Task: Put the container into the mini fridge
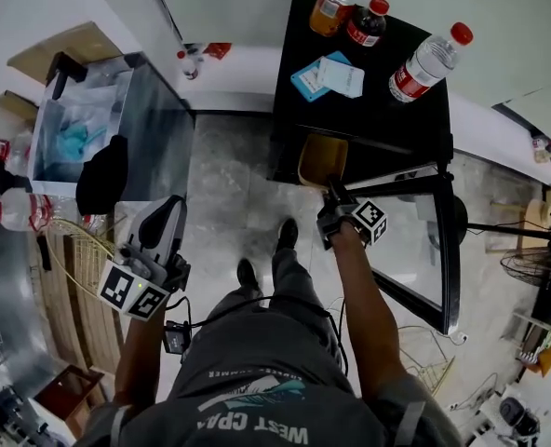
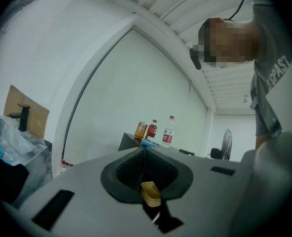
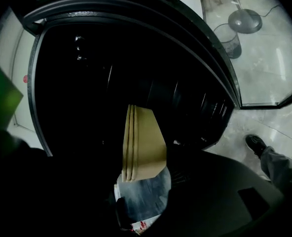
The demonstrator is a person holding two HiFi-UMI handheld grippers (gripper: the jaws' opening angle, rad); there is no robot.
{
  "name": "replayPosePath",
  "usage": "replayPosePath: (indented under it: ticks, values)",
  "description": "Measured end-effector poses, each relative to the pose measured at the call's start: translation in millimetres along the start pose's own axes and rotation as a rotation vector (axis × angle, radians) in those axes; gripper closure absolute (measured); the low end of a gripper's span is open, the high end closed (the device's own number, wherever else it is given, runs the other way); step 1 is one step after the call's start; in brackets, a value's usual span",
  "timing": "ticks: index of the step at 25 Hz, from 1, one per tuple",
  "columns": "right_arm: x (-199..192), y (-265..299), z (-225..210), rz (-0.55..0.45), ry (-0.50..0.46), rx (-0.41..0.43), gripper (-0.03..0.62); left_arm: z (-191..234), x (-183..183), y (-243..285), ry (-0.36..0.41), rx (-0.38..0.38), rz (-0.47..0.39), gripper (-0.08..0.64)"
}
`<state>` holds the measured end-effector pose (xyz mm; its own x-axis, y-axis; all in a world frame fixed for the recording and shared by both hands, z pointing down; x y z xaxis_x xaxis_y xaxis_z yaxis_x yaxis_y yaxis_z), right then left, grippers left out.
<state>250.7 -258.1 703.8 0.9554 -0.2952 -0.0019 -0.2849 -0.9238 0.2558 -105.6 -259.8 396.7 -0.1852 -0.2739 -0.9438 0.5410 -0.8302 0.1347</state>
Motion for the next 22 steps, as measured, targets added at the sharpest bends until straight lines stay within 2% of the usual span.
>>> replayPosePath:
  ticks: [9, 17, 22]
  values:
    - [20, 37, -49, -0.009, 0.002, -0.043, 0.320, 7, -31, 14, -0.024, 0.017, 0.062, 0.535]
    - [36, 69, -59, -0.052, 0.024, 0.008, 0.321, 12, -51, 20, -0.040, 0.038, 0.097, 0.535]
    - [45, 84, -69, -0.079, 0.029, 0.008, 0.332, 11, -59, 24, -0.045, 0.045, 0.107, 0.534]
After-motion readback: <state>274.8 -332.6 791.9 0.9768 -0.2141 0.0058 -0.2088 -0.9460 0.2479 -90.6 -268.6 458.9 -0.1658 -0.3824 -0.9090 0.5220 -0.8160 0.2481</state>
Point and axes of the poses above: the fingertips, and each gripper's own axes: y forward along the fingers, z to its left, x out of its top, the point moved 3 cm from there along -y, backward along the fingers, and after that the axes turned 12 degrees about x, right-handed, at the moved point
